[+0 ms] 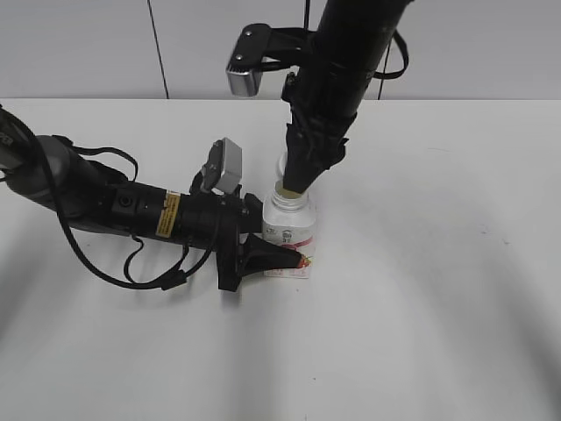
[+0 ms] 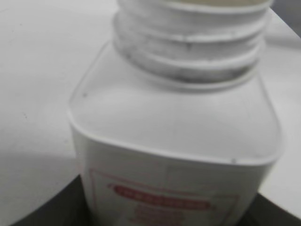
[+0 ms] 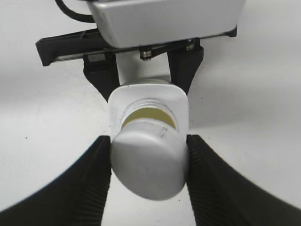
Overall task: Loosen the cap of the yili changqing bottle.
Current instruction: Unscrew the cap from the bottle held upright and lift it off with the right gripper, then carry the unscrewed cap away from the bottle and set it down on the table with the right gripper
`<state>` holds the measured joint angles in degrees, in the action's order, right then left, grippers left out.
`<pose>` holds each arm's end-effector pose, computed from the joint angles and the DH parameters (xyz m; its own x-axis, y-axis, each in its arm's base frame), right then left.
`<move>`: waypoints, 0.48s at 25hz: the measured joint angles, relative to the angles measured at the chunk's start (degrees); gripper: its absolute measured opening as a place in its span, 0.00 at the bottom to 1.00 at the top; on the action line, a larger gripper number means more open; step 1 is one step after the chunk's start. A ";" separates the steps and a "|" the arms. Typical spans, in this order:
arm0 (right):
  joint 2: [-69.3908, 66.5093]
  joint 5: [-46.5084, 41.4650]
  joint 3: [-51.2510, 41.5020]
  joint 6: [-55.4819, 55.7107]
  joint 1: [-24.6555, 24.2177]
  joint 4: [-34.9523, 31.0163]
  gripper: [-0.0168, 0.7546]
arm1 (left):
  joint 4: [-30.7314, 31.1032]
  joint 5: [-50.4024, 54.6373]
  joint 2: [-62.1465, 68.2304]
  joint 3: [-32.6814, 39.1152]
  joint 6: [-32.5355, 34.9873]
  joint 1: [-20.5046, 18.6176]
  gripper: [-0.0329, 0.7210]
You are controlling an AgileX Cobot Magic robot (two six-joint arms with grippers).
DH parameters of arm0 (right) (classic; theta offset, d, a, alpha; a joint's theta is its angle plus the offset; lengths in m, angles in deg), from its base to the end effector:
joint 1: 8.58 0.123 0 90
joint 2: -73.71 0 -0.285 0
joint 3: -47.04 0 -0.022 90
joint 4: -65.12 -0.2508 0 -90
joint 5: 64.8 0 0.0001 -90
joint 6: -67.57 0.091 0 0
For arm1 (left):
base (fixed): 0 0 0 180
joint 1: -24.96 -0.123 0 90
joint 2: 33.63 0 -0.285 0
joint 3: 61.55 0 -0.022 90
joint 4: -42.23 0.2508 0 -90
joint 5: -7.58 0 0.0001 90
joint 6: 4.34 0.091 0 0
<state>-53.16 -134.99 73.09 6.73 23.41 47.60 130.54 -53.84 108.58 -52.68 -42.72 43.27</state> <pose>0.3564 0.2530 0.2395 -0.0340 -0.9445 -0.3268 -0.9994 0.0287 0.0211 0.3442 -0.1980 0.0517 -0.0968 0.4076 -0.9080 0.9947 0.0079 -0.1025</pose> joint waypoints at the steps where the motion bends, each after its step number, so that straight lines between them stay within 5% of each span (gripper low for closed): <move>1: 0.00 0.00 0.00 -0.02 0.00 0.00 0.52 | 0.00 0.00 0.00 0.00 0.00 0.00 0.55; 12: 0.00 0.04 0.00 6.94 -0.05 5.25 0.52 | 0.04 0.00 0.00 0.00 0.00 0.00 0.55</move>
<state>-53.16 -134.94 73.09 13.67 23.36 52.85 130.58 -53.84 108.58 -52.68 -42.72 43.27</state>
